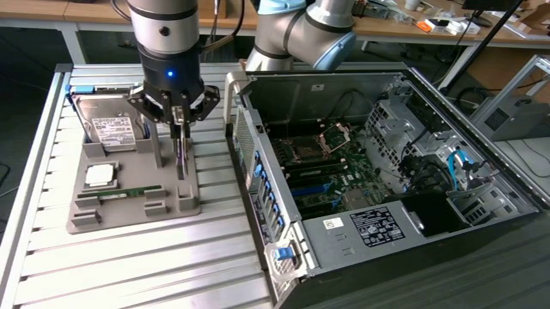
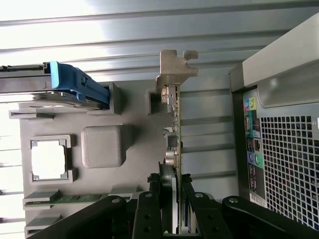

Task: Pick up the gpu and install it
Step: 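Pick up the gpu and move the gpu toward the slot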

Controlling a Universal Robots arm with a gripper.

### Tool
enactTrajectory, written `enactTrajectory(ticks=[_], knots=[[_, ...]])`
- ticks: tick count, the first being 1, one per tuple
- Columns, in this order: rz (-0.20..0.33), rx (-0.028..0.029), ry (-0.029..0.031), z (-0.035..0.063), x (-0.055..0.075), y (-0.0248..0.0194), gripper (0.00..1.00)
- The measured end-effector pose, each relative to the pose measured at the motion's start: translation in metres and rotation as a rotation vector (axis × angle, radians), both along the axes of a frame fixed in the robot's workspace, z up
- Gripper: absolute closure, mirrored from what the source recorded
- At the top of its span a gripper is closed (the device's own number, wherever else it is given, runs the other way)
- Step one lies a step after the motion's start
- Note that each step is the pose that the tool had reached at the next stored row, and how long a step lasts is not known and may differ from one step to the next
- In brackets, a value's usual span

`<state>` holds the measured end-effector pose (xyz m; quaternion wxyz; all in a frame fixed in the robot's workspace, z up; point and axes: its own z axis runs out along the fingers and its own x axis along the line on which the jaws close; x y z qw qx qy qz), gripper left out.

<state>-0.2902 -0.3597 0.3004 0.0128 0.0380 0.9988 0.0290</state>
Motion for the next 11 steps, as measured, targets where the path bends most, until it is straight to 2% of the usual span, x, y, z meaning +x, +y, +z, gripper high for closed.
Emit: enactTrajectory(ticks=[11], knots=[[0.000,0.0056,-0.0001,0.0099,0.0000,0.0000,0.73]])
